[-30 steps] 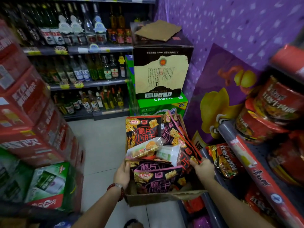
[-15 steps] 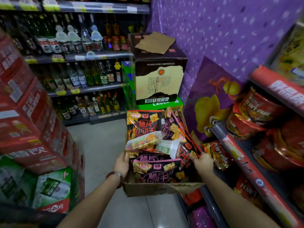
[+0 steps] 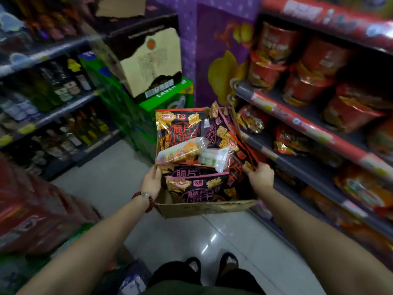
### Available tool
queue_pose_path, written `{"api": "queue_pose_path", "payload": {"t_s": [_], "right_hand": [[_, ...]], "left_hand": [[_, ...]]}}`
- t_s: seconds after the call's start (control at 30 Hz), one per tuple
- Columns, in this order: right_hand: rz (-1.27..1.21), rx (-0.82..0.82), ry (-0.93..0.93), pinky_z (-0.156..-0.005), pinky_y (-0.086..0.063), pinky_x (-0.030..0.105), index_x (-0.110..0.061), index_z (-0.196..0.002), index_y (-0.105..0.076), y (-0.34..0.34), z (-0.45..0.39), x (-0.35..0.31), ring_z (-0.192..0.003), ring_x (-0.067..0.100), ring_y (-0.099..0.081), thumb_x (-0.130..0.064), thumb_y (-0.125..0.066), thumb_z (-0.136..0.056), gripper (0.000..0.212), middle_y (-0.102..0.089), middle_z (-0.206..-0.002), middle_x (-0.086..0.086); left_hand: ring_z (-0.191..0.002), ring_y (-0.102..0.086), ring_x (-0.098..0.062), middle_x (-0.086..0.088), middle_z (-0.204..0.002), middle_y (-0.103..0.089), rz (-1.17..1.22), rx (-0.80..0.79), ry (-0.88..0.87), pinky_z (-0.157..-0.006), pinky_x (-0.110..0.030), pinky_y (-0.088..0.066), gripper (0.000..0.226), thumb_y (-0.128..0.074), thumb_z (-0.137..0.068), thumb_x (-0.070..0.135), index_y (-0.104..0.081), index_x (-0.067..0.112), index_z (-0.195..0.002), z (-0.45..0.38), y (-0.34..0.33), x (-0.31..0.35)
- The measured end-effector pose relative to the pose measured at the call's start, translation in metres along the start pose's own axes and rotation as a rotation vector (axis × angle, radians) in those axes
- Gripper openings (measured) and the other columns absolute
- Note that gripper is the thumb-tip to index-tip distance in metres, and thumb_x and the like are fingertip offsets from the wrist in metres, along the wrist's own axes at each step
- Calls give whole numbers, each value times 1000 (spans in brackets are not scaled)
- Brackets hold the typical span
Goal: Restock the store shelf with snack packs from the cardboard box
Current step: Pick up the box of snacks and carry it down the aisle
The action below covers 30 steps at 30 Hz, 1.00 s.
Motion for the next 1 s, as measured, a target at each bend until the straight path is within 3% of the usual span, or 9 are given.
{"api": "queue_pose_path", "payload": {"t_s": [0.1, 0.23, 0.3, 0.43, 0.57, 0.8, 1.0], "right_hand": [[-6, 51, -39, -75, -47, 36, 0, -97, -67, 18, 25, 22, -93, 38, -63, -28, -71, -86, 30, -61, -80, 13], [-29, 134, -113, -85, -53, 44, -2, -106, -68, 41, 54, 61, -99, 39, -64, -32, -71, -85, 37, -70, -99, 21], [-30, 173, -137, -84, -53, 41, -3, -107, -68, 53, 70, 79, -99, 38, -64, -32, -70, -86, 37, -71, -101, 21], [-51, 237, -187, -83, -48, 34, -3, -109, -69, 76, 107, 111, -100, 36, -64, -28, -68, -87, 33, -71, -103, 19], [-91, 299, -288, -81, -48, 35, -1, -109, -68, 91, 145, 147, -99, 38, -64, -28, -68, -88, 34, -71, -102, 21], [-194, 396, -434, -75, -40, 26, -2, -113, -68, 105, 208, 204, -101, 35, -64, -23, -67, -90, 31, -71, -107, 19], [-280, 479, -543, -67, -44, 28, -3, -106, -70, 117, 251, 253, -81, 29, -65, -21, -67, -89, 25, -73, -93, 14]], "left_hand": [[-129, -44, -28, -9, -139, -50, -8, -73, -15, -108, -41, -35, 45, -31, -101, 37, -43, 16, -139, 9, -12, -1], [-132, -40, -24, -7, -142, -45, 1, -145, -70, -103, -27, -29, 42, -32, -102, 28, -40, 13, -140, 34, -37, 5], [-134, -37, -23, -6, -143, -44, -14, -176, -91, -103, -25, -26, 43, -32, -102, 27, -38, 12, -141, 45, -49, 4], [-132, -40, -25, -5, -141, -47, -63, -248, -121, -110, -35, -30, 43, -34, -101, 33, -41, 17, -140, 67, -71, -2], [-137, -33, -21, -6, -147, -38, -81, -329, -129, -105, -23, -22, 45, -34, -101, 27, -34, 9, -143, 97, -92, -1], [-140, -29, -21, -3, -151, -34, -228, -465, -185, -116, -35, -21, 48, -34, -101, 33, -33, 14, -145, 126, -129, -10], [-142, -25, -24, -3, -150, -35, -341, -587, -267, -118, -45, -16, 46, -33, -101, 33, -33, 18, -145, 154, -169, -6]]}}
Point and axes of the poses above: each hand's wrist, its own z-axis away from the middle knuckle, its own y-axis out of the back of the hand, x = y × z, the point moved 2 cm from there along -z, towards the middle knuckle
